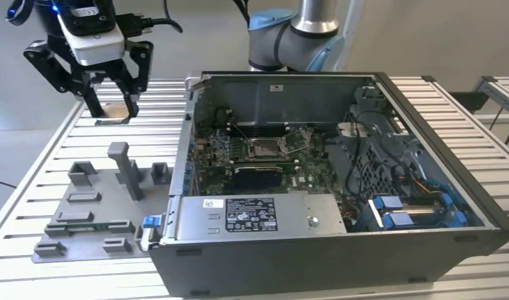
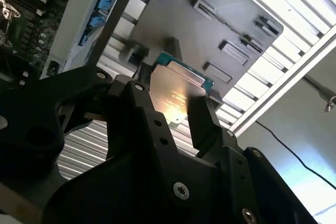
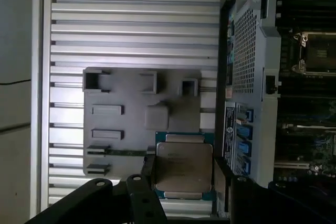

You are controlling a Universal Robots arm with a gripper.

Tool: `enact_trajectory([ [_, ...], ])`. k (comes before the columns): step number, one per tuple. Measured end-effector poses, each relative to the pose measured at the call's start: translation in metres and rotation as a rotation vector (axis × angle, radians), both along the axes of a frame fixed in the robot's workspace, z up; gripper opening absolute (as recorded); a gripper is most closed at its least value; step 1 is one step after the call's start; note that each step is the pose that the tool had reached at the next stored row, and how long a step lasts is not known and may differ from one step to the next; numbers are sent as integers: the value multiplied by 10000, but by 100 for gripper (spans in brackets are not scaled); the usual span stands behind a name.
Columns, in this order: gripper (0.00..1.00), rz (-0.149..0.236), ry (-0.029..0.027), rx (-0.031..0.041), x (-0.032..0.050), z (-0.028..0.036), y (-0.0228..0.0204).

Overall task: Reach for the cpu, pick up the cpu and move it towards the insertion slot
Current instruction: 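Pick up the cpu and move it towards the insertion slot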

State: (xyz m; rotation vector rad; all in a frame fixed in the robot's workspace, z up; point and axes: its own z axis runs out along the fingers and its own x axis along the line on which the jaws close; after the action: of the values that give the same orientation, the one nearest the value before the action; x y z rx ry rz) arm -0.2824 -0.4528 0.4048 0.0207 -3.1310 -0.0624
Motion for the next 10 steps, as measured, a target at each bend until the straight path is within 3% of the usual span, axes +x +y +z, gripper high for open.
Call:
enact_trajectory([
  [10, 0, 0, 1, -1, 456, -1, 12],
])
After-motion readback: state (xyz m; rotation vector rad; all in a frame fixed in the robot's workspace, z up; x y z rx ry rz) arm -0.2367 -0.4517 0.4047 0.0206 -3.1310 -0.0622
